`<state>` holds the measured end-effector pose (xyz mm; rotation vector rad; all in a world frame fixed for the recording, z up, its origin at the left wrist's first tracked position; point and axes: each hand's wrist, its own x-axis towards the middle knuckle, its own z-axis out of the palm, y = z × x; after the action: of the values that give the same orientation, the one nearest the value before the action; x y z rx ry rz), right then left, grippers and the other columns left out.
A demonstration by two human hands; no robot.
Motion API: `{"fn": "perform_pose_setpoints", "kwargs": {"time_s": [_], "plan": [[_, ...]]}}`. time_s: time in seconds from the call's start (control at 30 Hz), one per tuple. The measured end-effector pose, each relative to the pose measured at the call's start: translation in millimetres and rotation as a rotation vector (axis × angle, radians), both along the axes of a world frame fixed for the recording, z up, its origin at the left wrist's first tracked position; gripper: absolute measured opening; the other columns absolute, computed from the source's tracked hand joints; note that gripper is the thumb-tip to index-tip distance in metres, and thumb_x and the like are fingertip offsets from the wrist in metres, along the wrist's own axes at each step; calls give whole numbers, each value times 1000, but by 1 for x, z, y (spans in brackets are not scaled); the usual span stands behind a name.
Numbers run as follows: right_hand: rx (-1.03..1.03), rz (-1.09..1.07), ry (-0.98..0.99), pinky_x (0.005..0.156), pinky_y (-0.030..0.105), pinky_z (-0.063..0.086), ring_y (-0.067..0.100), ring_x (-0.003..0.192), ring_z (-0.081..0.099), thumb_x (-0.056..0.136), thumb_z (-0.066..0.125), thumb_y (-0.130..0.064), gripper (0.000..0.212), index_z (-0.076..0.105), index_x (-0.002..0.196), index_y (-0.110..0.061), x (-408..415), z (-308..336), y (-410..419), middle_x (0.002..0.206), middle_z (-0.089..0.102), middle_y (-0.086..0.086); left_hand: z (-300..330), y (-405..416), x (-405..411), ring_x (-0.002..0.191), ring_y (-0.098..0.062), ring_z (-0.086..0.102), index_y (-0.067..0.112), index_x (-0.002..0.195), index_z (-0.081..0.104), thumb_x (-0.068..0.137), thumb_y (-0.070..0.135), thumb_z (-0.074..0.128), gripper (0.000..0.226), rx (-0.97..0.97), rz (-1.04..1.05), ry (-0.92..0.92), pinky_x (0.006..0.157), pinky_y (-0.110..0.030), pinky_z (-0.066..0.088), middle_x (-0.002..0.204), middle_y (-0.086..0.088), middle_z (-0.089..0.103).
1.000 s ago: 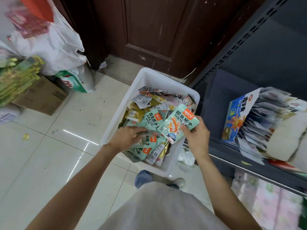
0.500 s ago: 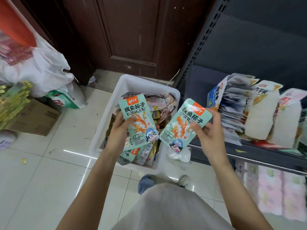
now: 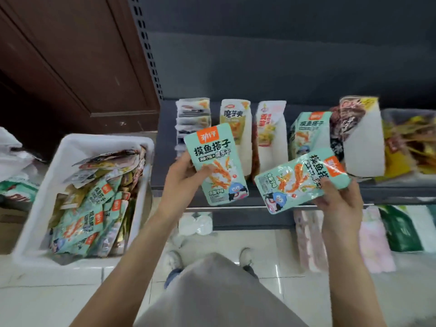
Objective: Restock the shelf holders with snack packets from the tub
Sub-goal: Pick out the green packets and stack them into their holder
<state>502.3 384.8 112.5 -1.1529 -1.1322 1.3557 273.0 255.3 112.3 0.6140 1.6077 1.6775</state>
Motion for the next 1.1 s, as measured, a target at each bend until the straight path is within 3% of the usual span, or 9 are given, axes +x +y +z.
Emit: {"fn": "perform_pose_setpoints", "kwargs": {"time_s": [0.27,0.4,0.5,0.63,0.73,0.8,0.9,1.0,1.1], "plan": [[198,-27,-69,80,30,56,8,101,63,92,60,-7,27,47,99,-29,69,14,115,106,62,-5,29,104,91,99,-12,67,16,105,65,87,5,64,20,68,216,40,73,-21,54,106,7,72],[426,243,-344,73,20,54,-6,94,62,93,58,-9,14,49,101,-17,60,8,139,99,60,-19,49,140,109,99,-8,67,24,98,67,86,9,67,19,180,257,141,76,-20,53,102,16,72],[538,479,-500,76,26,53,3,90,62,94,58,-15,6,57,98,-10,61,-5,141,96,67,-10,53,170,110,95,-6,68,27,96,67,85,12,70,18,157,227,242,73,-18,53,97,18,72],[769,595,-619,84,30,47,14,98,58,91,61,-14,11,70,96,-10,77,-16,140,102,68,-1,28,200,113,89,-1,66,17,107,67,86,16,69,21,-74,17,530,75,-18,55,103,14,68],[801,585,-649,84,32,49,18,95,59,89,63,-14,12,73,95,-10,83,-18,137,100,67,1,3,208,112,80,-3,65,9,107,70,88,25,67,26,-252,-75,719,68,-12,53,103,0,72],[792,601,-660,81,35,51,19,92,62,89,64,-12,12,74,96,-10,82,-16,137,99,67,3,-8,210,109,80,-9,68,9,108,70,90,29,63,28,-329,-125,825,67,-19,54,102,-4,73],[831,602,-694,75,35,52,19,86,63,87,66,-7,14,74,98,-11,79,-13,138,97,68,3,-18,214,108,84,-17,70,9,115,67,92,23,61,28,-336,-285,913,74,-31,57,105,-8,72],[870,554,-738,72,29,52,18,82,64,86,67,-6,12,72,95,-12,77,-9,138,94,70,1,-22,214,104,94,-16,68,15,113,68,90,18,64,24,-357,-521,1055,82,-27,54,106,-4,72],[893,509,-775,70,27,52,19,79,65,86,67,-9,9,71,93,-13,73,-9,140,92,71,0,-19,214,95,100,-11,65,17,117,65,90,20,64,28,-326,-619,1005,87,-26,51,111,-1,69]]}}
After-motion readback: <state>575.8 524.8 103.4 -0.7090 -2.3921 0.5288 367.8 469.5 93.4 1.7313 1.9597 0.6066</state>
